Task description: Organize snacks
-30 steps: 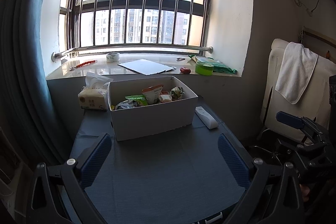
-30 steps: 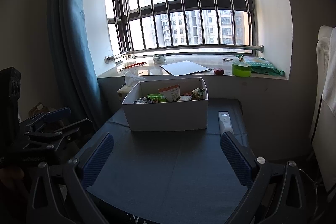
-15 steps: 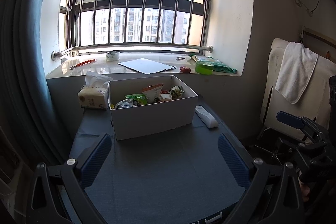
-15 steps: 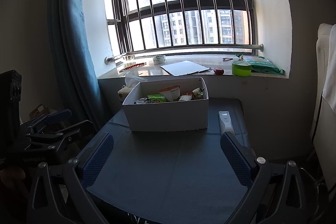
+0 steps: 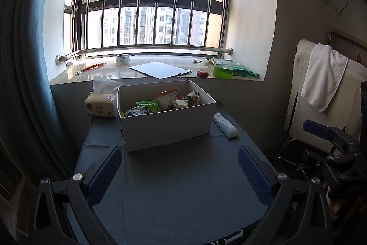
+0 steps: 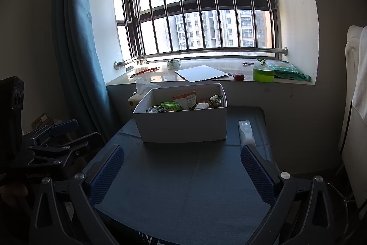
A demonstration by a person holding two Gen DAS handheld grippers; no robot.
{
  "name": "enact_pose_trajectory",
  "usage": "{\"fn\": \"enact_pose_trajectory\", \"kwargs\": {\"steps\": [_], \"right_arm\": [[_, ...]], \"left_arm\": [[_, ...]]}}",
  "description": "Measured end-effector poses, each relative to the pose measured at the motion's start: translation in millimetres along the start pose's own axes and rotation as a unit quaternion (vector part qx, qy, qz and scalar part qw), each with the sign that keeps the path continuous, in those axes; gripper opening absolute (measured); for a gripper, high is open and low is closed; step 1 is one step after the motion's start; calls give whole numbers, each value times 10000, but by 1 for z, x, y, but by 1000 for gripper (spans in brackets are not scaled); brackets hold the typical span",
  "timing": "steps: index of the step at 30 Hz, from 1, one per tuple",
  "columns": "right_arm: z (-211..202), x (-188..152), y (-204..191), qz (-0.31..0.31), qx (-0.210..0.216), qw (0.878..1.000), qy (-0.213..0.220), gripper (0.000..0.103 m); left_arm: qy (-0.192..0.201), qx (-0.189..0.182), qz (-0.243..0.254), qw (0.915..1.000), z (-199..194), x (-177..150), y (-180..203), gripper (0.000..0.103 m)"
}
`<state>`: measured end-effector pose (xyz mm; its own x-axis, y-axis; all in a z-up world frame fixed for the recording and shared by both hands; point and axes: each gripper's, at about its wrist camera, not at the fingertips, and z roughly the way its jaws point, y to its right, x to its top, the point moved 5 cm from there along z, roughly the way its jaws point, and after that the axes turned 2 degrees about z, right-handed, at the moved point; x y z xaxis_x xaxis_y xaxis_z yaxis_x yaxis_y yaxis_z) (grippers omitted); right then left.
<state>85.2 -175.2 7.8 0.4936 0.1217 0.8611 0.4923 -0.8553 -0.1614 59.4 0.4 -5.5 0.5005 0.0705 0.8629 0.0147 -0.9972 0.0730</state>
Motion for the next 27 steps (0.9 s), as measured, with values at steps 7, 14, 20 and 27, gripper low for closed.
{"fn": "enact_pose_trajectory", "kwargs": {"steps": [7, 14, 20, 27], "right_arm": [[0, -1, 0, 4, -5, 10000, -7, 103], [0, -1, 0, 1, -1, 10000, -10, 103], [0, -1, 0, -5, -7, 10000, -17, 103], [0, -1, 0, -3, -6, 10000, -15, 103]], "left_arm": [[-36, -5, -3, 10000, 2, -1, 1, 103], [-43, -18, -2, 10000, 2, -2, 1, 103], [-47, -15, 11, 10000, 2, -2, 1, 103], [-58, -27, 13, 10000, 3, -3, 1, 103]]}}
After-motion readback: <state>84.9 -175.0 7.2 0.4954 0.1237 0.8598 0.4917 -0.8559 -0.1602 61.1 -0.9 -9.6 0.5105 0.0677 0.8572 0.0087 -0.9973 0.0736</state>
